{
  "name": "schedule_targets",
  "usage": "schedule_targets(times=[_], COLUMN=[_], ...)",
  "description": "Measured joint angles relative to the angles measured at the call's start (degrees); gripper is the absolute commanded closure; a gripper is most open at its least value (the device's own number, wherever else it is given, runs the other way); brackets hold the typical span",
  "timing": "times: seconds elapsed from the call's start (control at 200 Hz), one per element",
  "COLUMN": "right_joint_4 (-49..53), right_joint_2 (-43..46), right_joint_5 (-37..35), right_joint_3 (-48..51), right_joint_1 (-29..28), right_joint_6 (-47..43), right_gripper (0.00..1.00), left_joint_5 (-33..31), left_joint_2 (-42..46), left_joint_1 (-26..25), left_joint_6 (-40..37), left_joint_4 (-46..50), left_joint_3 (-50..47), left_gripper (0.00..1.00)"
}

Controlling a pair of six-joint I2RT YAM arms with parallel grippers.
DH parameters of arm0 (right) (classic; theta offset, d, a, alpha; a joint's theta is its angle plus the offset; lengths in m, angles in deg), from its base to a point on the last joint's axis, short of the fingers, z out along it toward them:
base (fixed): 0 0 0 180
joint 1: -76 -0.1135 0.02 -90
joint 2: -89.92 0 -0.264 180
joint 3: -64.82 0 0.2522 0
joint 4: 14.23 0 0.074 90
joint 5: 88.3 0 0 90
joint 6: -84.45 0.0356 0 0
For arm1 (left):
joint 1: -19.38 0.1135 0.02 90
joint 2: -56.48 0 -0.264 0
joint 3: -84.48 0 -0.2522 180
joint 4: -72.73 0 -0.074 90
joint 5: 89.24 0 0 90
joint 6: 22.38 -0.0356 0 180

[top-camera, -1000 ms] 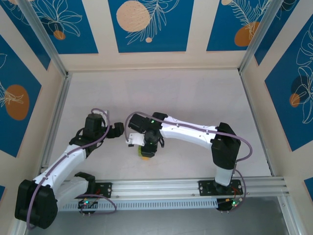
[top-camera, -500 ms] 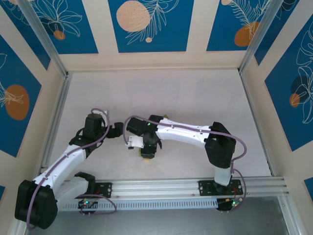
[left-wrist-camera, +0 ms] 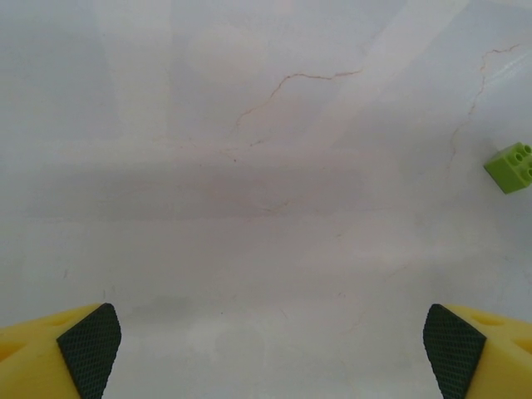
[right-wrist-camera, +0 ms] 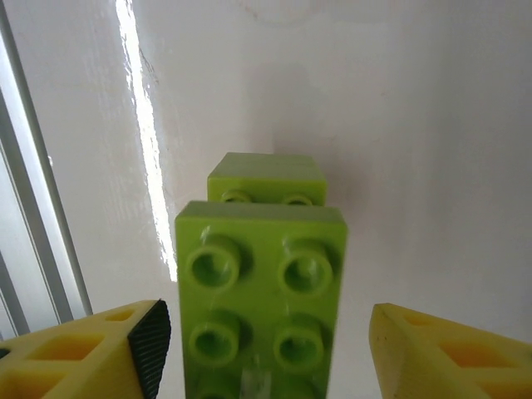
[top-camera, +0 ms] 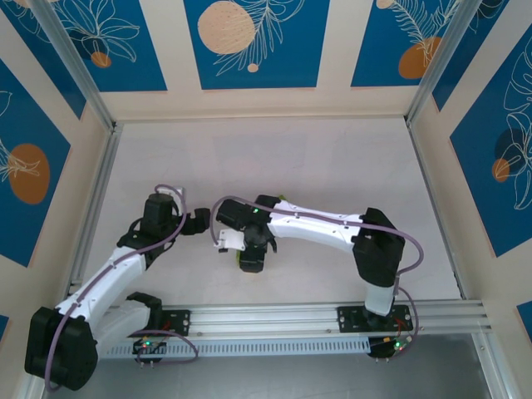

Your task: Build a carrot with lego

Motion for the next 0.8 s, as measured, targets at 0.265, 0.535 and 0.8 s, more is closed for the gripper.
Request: schedule_targets(times=[0.265, 0.535, 0.8], right_joint_4=[-0.9, 0.9, -0.4], right_joint_2=[14.3, 20.1, 25.8], right_joint_5=[-4.6, -13.0, -8.8], right_joint_3=[-2.1, -3.4, 10.3], right_joint_1=[1.5, 14.4, 25.9], right_joint_6=[6.1, 23.6, 31.2], right_gripper=[0.3, 0.31, 0.31], left_joint_5=[5.7, 20.4, 27.8], left_joint_2=[10.5, 29.6, 25.3], left_joint_1=[0.2, -0.3, -6.2], left_joint_6=[-0.4, -0.9, -5.2], left_joint_4=[-6.0, -21.3, -30.9], left_joint_3=[-5.9, -16.9, -20.7], left_gripper=[0.01, 0.01, 0.01])
